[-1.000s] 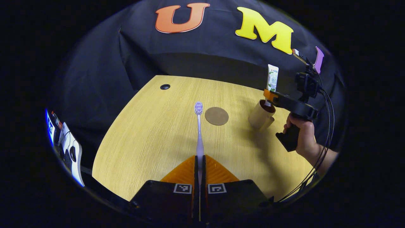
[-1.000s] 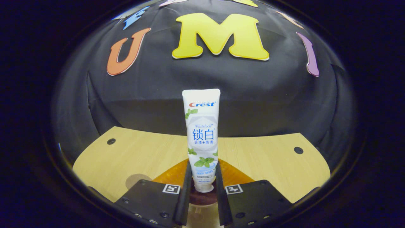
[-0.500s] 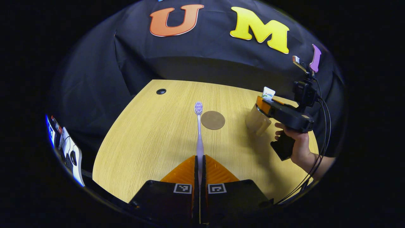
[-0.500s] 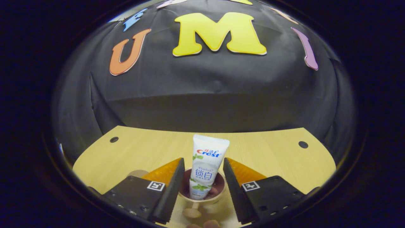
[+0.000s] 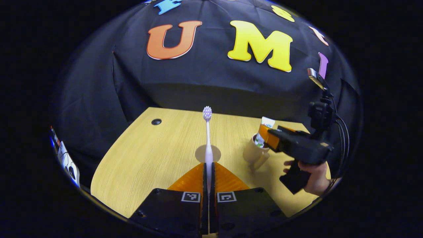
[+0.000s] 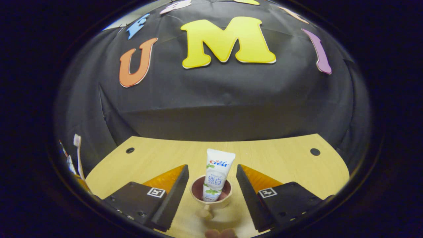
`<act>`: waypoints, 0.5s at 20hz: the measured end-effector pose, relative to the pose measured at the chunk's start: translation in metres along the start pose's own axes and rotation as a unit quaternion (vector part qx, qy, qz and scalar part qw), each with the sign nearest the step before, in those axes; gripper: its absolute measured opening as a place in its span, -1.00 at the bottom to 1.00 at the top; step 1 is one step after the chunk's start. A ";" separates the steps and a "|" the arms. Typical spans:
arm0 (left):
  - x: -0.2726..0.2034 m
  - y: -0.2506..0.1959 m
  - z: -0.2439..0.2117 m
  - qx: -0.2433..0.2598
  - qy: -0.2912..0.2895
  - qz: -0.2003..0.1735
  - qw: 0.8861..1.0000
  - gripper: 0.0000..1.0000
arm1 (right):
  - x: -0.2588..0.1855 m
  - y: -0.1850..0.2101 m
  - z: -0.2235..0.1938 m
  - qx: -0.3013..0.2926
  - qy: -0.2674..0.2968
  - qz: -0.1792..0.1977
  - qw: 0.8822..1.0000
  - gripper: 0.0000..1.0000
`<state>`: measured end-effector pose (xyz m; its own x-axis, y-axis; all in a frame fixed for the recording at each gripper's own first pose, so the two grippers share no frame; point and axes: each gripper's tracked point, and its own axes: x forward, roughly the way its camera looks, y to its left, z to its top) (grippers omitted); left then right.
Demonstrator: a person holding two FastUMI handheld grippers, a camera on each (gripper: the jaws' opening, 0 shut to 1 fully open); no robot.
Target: Put the toothbrush and toothpaste on the desktop into the cup, then pick up the cup and place it on the coaster on the desktop.
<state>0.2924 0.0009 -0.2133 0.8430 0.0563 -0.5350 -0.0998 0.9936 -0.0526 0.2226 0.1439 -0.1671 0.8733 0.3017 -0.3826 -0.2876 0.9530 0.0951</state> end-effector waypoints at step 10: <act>0.070 -0.100 0.059 0.009 -0.142 -0.063 0.988 -0.92 | -0.068 -0.100 0.006 -0.003 -0.006 -0.039 0.999 0.90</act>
<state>0.3927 -0.0889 -0.1958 0.9627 -0.0450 -0.2668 0.0222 0.9959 -0.0880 0.1943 0.0284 -0.1454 0.8978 0.2268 -0.3775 -0.2206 0.9735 0.0604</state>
